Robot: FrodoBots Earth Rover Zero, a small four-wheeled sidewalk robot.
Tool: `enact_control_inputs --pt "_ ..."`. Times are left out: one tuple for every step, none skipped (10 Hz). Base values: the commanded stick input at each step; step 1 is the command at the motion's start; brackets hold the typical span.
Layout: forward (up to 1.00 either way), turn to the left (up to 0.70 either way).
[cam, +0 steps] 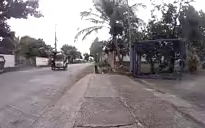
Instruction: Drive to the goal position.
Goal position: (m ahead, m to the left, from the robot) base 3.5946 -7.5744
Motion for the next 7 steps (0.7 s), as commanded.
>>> enact_control_inputs --pt "0.0 0.0" --pt "0.0 -0.17" --pt "0.0 -0.45" --pt "0.0 -0.45" --pt "0.0 -0.45" --pt "0.0 -0.45" --pt "0.0 -0.45"
